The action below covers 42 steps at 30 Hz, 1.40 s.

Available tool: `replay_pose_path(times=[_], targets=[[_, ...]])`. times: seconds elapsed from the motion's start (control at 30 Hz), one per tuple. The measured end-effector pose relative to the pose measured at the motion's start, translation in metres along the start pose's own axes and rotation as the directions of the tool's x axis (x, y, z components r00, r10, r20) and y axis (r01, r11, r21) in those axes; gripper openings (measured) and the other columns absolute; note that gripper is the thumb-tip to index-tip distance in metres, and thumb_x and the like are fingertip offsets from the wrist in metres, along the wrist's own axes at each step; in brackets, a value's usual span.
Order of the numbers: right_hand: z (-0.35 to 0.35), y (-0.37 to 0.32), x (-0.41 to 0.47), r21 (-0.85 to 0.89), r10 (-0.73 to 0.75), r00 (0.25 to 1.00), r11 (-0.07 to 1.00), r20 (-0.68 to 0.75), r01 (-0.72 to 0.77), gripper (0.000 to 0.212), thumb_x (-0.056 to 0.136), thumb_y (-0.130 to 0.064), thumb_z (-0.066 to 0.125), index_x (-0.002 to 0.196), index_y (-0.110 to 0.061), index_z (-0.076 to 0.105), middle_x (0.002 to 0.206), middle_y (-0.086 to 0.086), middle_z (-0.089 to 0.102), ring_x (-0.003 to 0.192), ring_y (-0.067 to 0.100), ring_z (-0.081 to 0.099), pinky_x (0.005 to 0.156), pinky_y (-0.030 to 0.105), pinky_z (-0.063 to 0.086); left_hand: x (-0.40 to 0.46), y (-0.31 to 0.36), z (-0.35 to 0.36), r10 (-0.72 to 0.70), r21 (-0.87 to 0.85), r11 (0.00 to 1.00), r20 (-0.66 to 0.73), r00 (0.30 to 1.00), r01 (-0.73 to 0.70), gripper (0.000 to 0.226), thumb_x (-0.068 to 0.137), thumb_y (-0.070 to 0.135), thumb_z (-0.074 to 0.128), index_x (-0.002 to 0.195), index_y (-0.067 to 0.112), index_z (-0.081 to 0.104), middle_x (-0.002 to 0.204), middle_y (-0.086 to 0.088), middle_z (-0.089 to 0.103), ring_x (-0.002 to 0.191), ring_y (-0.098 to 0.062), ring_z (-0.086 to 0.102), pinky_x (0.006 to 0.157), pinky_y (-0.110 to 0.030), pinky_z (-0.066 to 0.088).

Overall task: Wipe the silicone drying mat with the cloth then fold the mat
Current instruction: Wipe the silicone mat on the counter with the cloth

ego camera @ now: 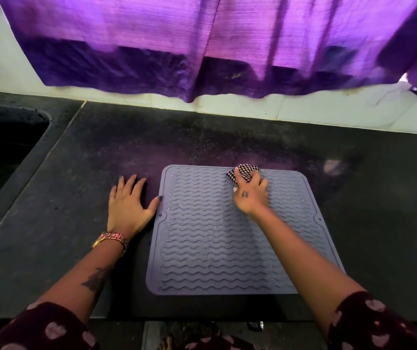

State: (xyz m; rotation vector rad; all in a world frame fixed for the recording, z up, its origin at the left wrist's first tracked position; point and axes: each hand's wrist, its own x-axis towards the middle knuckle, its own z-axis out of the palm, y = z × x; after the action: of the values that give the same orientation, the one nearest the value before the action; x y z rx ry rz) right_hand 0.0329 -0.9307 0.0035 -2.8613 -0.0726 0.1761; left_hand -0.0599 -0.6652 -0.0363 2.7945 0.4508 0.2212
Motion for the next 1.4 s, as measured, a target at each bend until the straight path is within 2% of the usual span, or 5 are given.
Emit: replay_pose_path(times=[0.63,0.83,1.03,1.23,1.4], targets=[[0.033,-0.027,-0.021,-0.025,-0.187,0.982,0.982,-0.018,0.186,0.072,0.094,-0.010,0.040,0.148,-0.025,-0.006,0.154,0.018,-0.009,0.135,0.037,0.010,0.112,0.045,0.018,0.000,-0.002,0.002,0.000,-0.002,1.000,-0.021,1.000,0.000,0.078,0.077,0.065,0.032,0.139,0.018,0.043,0.151,-0.007,0.034,0.144,-0.030,0.016,0.118,-0.044,0.011],[0.019,-0.037,-0.014,0.189,-0.222,0.975,0.956,-0.026,0.222,0.062,0.095,-0.010,0.040,0.148,-0.024,0.013,0.155,0.016,0.009,0.133,0.035,0.017,0.111,0.041,0.022,0.001,-0.003,0.003,0.001,0.000,1.000,-0.020,1.000,-0.001,0.078,0.077,0.066,0.032,0.139,0.019,0.043,0.151,-0.006,0.033,0.144,-0.029,0.016,0.118,-0.044,0.010],[0.042,-0.052,-0.031,0.015,-0.283,0.959,0.959,-0.017,0.283,0.083,0.082,0.002,0.043,0.149,-0.025,0.000,0.155,0.015,-0.009,0.132,0.034,0.009,0.111,0.044,0.018,0.001,-0.003,0.003,0.000,0.004,1.000,-0.015,1.000,0.000,0.079,0.078,0.066,0.031,0.140,0.019,0.041,0.152,-0.006,0.032,0.144,-0.029,0.015,0.118,-0.043,0.009],[0.026,-0.063,-0.020,0.232,-0.232,0.972,0.947,0.025,0.220,0.063,0.094,-0.012,0.044,0.148,-0.021,0.013,0.155,0.015,0.010,0.136,0.038,0.015,0.112,0.039,0.021,0.001,-0.002,0.003,0.001,0.000,1.000,-0.022,1.000,-0.001,0.078,0.077,0.065,0.032,0.139,0.019,0.042,0.152,-0.006,0.032,0.144,-0.029,0.015,0.118,-0.043,0.009],[0.031,-0.068,-0.029,0.066,-0.339,0.941,0.939,0.010,0.338,0.058,0.096,-0.029,0.044,0.147,-0.019,0.021,0.154,0.018,0.013,0.126,0.034,0.026,0.105,0.039,0.033,0.000,-0.001,0.002,0.001,-0.012,1.000,-0.029,1.000,-0.001,0.077,0.078,0.064,0.034,0.139,0.018,0.043,0.151,-0.007,0.033,0.144,-0.029,0.015,0.118,-0.044,0.009]])
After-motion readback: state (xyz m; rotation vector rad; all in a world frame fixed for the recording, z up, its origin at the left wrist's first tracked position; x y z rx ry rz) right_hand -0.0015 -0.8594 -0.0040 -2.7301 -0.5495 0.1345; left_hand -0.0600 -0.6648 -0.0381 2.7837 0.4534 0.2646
